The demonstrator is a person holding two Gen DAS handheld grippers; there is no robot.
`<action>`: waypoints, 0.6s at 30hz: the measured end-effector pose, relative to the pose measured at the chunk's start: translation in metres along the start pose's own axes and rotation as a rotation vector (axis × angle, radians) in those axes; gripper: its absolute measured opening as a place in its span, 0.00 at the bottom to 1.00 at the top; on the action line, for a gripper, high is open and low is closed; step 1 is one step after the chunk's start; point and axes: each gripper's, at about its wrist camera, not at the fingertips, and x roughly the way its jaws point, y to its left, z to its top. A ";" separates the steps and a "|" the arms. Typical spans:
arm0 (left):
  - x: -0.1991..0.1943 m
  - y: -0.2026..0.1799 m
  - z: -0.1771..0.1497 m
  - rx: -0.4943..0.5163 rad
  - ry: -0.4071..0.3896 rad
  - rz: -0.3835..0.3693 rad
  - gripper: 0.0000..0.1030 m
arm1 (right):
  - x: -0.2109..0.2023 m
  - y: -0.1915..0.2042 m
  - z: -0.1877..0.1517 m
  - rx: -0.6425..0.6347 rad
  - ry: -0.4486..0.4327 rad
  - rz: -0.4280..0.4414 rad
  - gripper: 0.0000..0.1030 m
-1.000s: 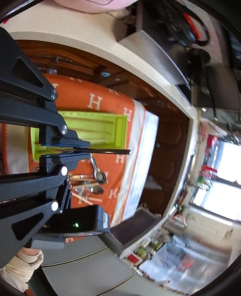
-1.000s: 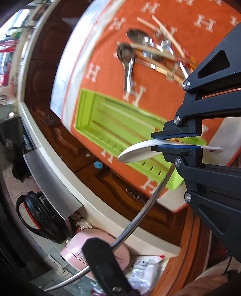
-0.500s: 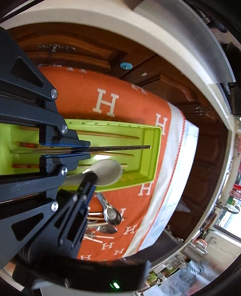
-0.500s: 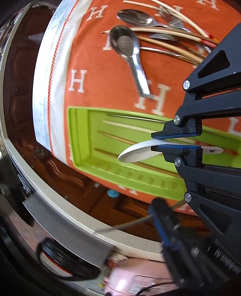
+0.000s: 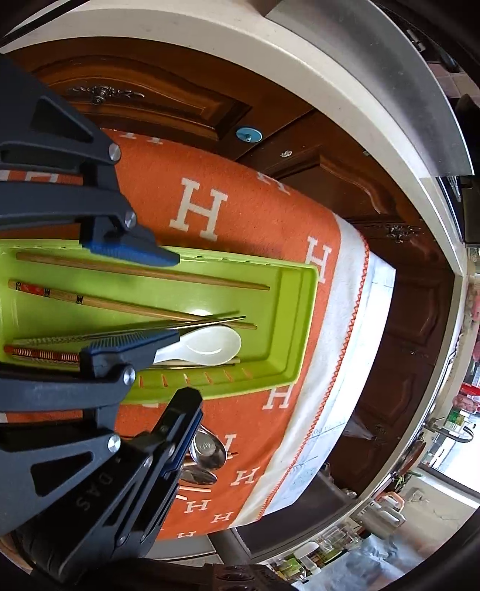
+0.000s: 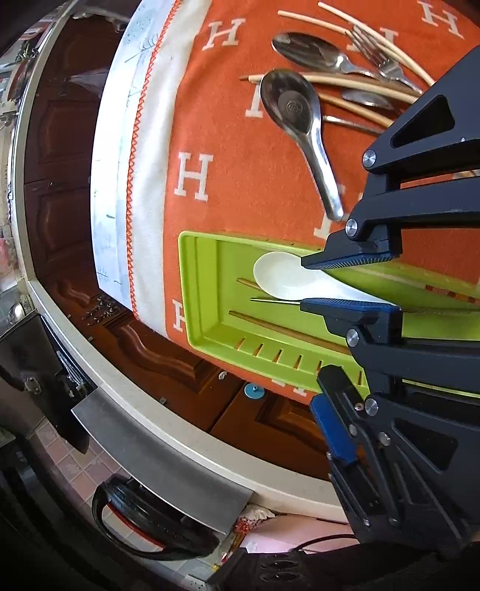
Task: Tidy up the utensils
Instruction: 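Place the metal chopstick and white spoon into the green tray, opening both tools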
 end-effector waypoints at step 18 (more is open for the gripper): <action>-0.050 -0.066 -0.009 0.124 -0.090 -0.028 0.55 | -0.110 -0.076 -0.031 0.084 -0.099 -0.031 0.16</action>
